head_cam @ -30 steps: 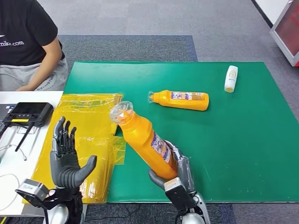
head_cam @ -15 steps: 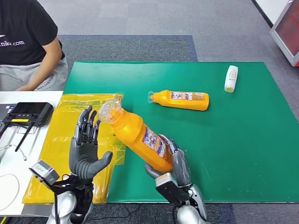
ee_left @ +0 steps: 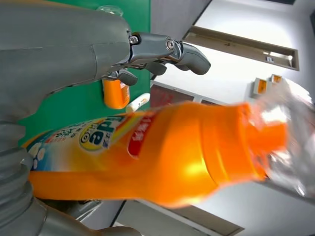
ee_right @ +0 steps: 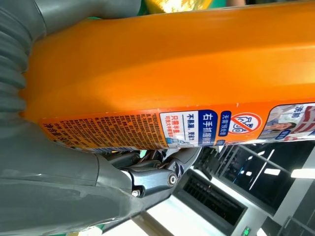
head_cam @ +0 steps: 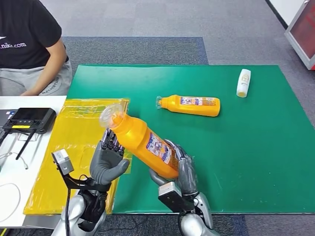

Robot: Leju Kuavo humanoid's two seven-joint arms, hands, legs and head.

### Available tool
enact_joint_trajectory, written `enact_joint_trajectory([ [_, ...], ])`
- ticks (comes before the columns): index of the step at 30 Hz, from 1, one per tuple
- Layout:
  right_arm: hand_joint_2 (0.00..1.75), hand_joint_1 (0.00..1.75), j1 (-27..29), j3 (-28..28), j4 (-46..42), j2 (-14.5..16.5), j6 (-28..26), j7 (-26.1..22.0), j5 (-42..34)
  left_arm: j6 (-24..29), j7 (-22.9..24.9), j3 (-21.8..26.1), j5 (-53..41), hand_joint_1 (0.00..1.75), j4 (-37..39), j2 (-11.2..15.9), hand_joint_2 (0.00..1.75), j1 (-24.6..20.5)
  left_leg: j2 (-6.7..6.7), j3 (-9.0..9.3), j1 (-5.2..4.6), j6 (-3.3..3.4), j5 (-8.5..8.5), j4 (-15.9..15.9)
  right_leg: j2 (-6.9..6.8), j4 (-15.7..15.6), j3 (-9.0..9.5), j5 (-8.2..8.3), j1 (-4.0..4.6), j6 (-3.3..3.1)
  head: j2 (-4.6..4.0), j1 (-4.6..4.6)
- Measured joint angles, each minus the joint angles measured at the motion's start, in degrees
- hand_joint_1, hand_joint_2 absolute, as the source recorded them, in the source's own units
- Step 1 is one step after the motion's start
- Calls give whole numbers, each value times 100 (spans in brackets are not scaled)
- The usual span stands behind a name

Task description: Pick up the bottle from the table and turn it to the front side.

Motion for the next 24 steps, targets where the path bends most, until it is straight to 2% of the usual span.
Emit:
enact_joint_trajectory([
  [17, 175, 175, -136, 471, -280, 10, 1, 5, -139, -29, 163, -174, 295, 0, 222, -5, 175, -342, 0, -1, 0, -1, 1, 0, 0, 0, -1, 1, 0, 0, 0, 0],
  [24, 175, 175, -216, 496, -11, 11, -207, 140, 156, -57, 136, -346, 44, 0, 222, 37, 175, -526, 0, -1, 0, -1, 1, 0, 0, 0, -1, 0, 0, 0, 0, 0],
])
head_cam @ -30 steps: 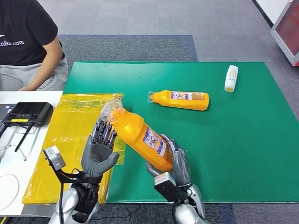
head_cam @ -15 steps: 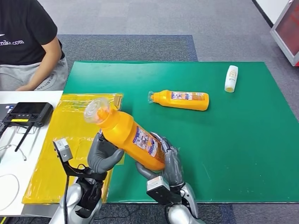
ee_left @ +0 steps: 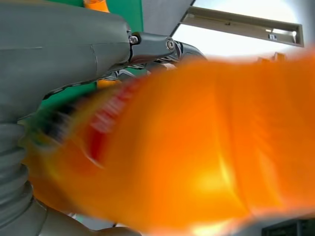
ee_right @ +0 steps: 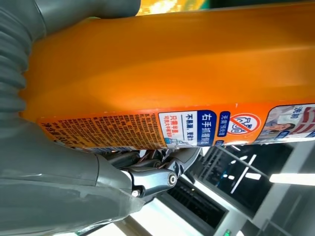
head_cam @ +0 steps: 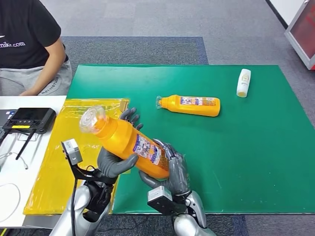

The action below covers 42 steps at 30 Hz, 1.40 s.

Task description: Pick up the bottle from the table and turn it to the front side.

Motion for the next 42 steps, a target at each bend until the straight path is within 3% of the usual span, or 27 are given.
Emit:
enact_joint_trajectory([
  [13, 175, 175, -167, -50, 801, 31, -221, -143, 86, -112, 219, -103, 103, 0, 95, 104, 175, -141, 0, 0, 0, -1, 1, 0, 0, 0, -1, 0, 0, 0, 0, -1],
  [14, 175, 175, -166, -45, 808, 33, -217, -156, 54, -120, 251, -104, 130, 6, 116, 108, 175, -155, 0, 0, 0, -1, 1, 0, 0, 0, -1, 0, 0, 0, 0, -1],
  [18, 175, 173, -166, -30, 796, 37, -182, -162, -30, -146, 314, -109, 164, 173, 189, 120, 175, -225, 0, 0, 0, -1, 0, 0, 0, 0, -1, 0, 0, 0, 0, 1],
  [29, 175, 152, -113, -1, 599, 34, -78, -151, -345, -228, 510, -244, -117, 175, 499, 170, 175, -641, 0, -1, 0, 0, 1, 0, 0, 1, 1, 2, 0, 1, 0, -1],
  [34, 175, 150, -63, 3, 439, 33, -68, -144, -364, -344, 549, -268, -134, 175, 590, 184, 175, -808, -1, -3, 0, 0, 1, 0, 0, 2, 0, 2, 0, 1, 0, -1],
  [42, 175, 121, 36, -48, 362, 25, -147, -142, -484, -175, 567, -264, -170, 175, 597, 238, 175, -843, -1, -4, 0, 0, 1, 0, -1, 2, 0, 1, 0, 2, 0, -1],
])
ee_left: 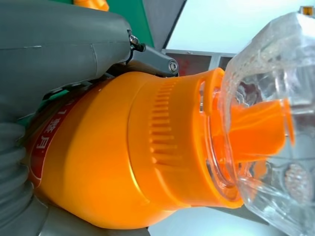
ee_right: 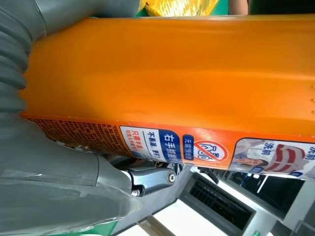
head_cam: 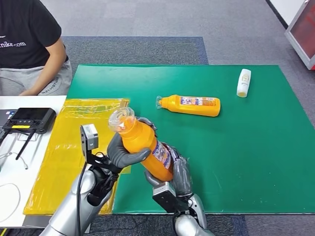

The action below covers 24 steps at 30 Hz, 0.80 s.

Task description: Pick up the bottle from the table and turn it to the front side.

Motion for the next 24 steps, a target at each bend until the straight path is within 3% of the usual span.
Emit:
enact_joint_trajectory([
  [2, 175, 92, 20, -9, -6, -4, -4, 0, -24, 20, 5, 5, -15, 175, 0, 22, 175, 17, 0, 0, 0, 0, 0, 0, 0, 0, 0, 0, 0, 0, 0, 0],
  [5, 175, 21, 34, -16, -8, -5, 22, 0, -109, 75, 7, 13, -86, 175, 0, 48, 175, 20, 0, 0, 0, 0, 0, 0, 0, 0, 0, 0, 0, 0, 0, -1],
  [7, 175, 0, 54, -23, -13, -5, 60, -20, -189, 152, 9, 43, -198, 175, 0, 87, 175, 20, 0, 0, 0, 0, 0, 0, 1, 0, 0, 0, 0, 0, 0, 1],
  [15, 175, 0, 87, -100, -198, 13, -31, -208, -229, 440, 64, 756, -821, 175, 57, 534, 175, 51, 0, -14, 4, -13, 18, 0, -1, 13, -27, 5, 5, -11, 0, -1],
  [24, 175, 0, 85, -113, -198, 63, -131, -212, -244, 515, 63, 1072, -1069, 175, 55, 668, 175, 32, -1, -17, 1, -13, 18, 1, -2, 15, -29, 7, 2, -10, 0, 0],
])
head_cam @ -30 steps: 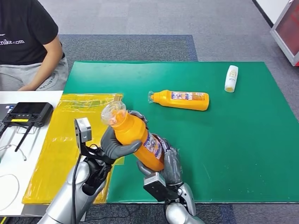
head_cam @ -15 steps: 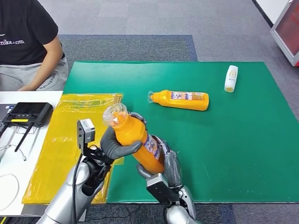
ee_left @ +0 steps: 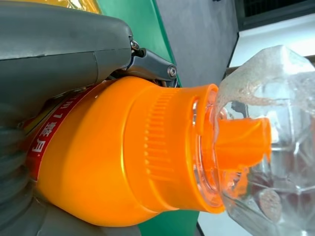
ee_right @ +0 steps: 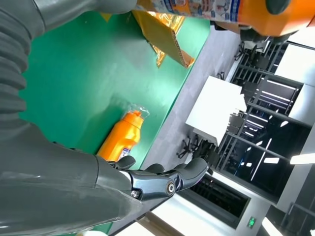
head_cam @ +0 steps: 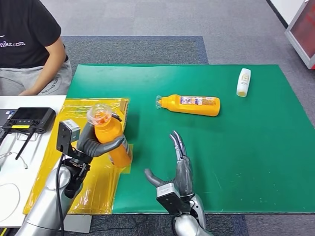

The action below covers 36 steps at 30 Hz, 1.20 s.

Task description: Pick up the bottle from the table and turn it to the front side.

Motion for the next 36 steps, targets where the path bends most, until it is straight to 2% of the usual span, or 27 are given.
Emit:
enact_joint_trajectory([
  [5, 175, 0, 0, -13, 0, 9, -13, 1, -12, -11, 4, 18, -124, 175, 0, 60, 175, -24, 0, 0, 1, -1, 0, 0, 0, 0, -2, 0, 1, -1, 0, 0],
  [9, 175, 0, -4, -17, 0, 10, -5, 20, 15, -203, 130, -3, -605, 175, 14, 214, 175, -213, 0, 0, 2, -1, 1, 0, 0, 1, -4, 1, 2, -2, 0, 0],
  [15, 175, 0, -1, -45, 0, 12, 27, 76, 85, -600, 298, -210, -1920, 175, 193, 781, 175, -881, 2, 0, 2, -9, 8, 0, 3, 7, -10, 6, 2, -9, 0, -1],
  [19, 175, 0, 9, -83, 0, 12, 34, 85, 104, -889, 322, -424, -2349, 175, 372, 1177, 175, -1259, 3, 0, 2, -12, 10, 0, 5, 9, -11, 6, 2, -9, 0, -1],
  [22, 175, 0, 14, -122, 0, 12, 42, 87, 108, -1028, 328, -611, -2485, 175, 551, 1374, 175, -1387, 3, -1, 2, -12, 10, 0, 5, 9, -12, 6, 2, -8, 0, -1],
  [36, 175, 0, -12, -150, 26, 58, 10, 112, 165, -1361, 150, -1283, -1963, 175, 1007, 1574, 175, -1367, 1, -2, 1, -13, 9, 0, 3, 10, -8, 5, 1, -8, 0, -1],
])
